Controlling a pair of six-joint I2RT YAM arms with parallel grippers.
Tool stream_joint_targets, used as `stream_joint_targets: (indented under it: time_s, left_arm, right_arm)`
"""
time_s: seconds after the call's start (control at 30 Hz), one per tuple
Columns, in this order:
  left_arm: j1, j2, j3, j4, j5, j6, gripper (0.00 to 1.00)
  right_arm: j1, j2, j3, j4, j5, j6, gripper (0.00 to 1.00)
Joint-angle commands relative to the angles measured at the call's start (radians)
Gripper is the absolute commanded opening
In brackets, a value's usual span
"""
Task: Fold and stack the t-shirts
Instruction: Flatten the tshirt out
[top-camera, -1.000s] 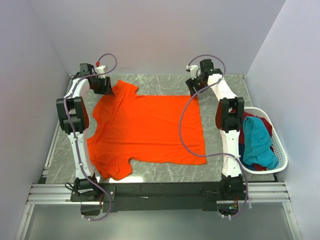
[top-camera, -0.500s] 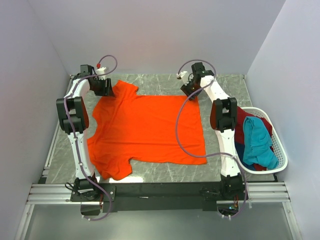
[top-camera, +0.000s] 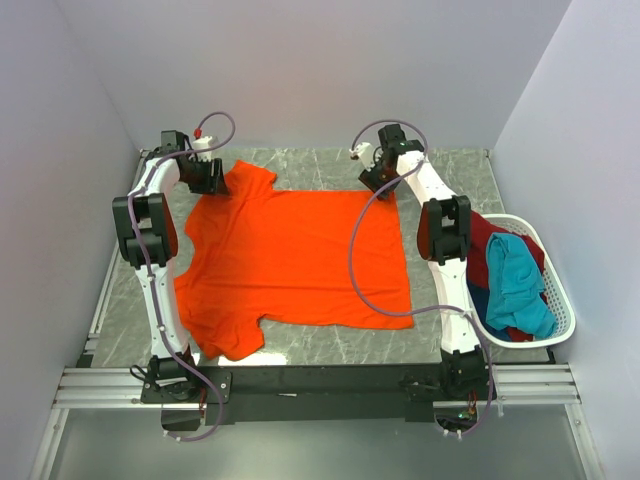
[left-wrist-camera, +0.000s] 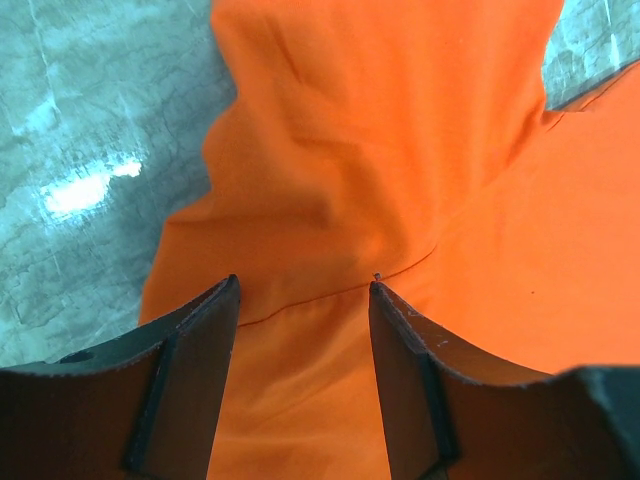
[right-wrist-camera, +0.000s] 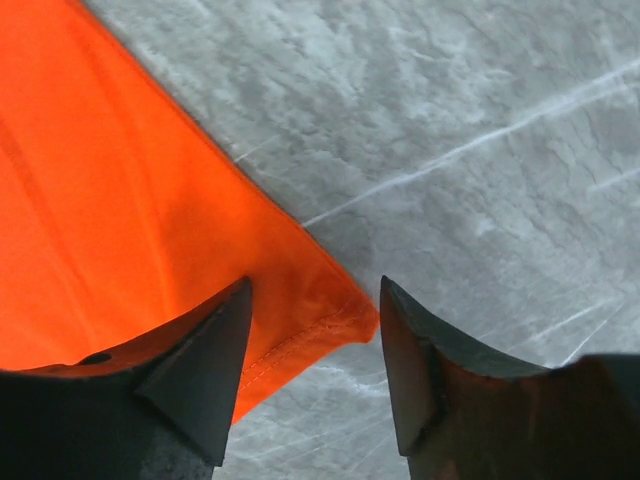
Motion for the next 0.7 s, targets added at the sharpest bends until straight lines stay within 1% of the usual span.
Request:
stream_joint_targets:
  time_s: [0.0,0.13,0.23,0.37,0.47,0.53,0.6,0.63,0.67]
  left_arm:
    - [0.0,-0.043,0.025,-0.012,0.021,0.013,0.6]
    - [0.0,-0.043,0.03,-0.012,0.021,0.016,0.6]
    - [-0.003,-0.039,0.036,-0.012,0.015,0.017,0.6]
    - [-0.006,-0.034,0.042,-0.016,0.018,0.013,0.6]
    - [-0.008,-0.042,0.027,-0.009,0.013,0.014,0.6]
    - [-0.011,-0.045,0.018,-0.013,0.012,0.025,0.59]
    - [-0.011,-0.062,0.013,-0.059,0.051,0.051,0.6]
    - [-0.011,-0.081,-0.034,-0.064,0.073,0.084,0.59]
    - [-0.013,-0.144,-0.074,-0.062,0.093,0.103,0.59]
  right_arm:
    - [-0.008,0.018,0.004,0.013,0.037,0.028,0.62]
    - [-0.031,-0.011,-0.013,0.044,0.018,0.061,0.57]
    - [-0.046,-0.03,-0.041,0.074,0.012,0.063,0.52]
    - [-0.043,-0.006,-0.015,0.042,0.026,0.043,0.48]
    - [-0.043,0.002,-0.001,0.033,0.02,0.041,0.5]
    - [-0.043,-0.025,-0.039,0.054,0.015,0.037,0.51]
    - [-0.043,-0.044,-0.07,0.056,0.012,0.032,0.54]
    - [-0.043,-0.061,-0.074,0.051,0.009,0.032,0.55]
    - [-0.043,-0.074,-0.079,0.042,0.003,0.032,0.57]
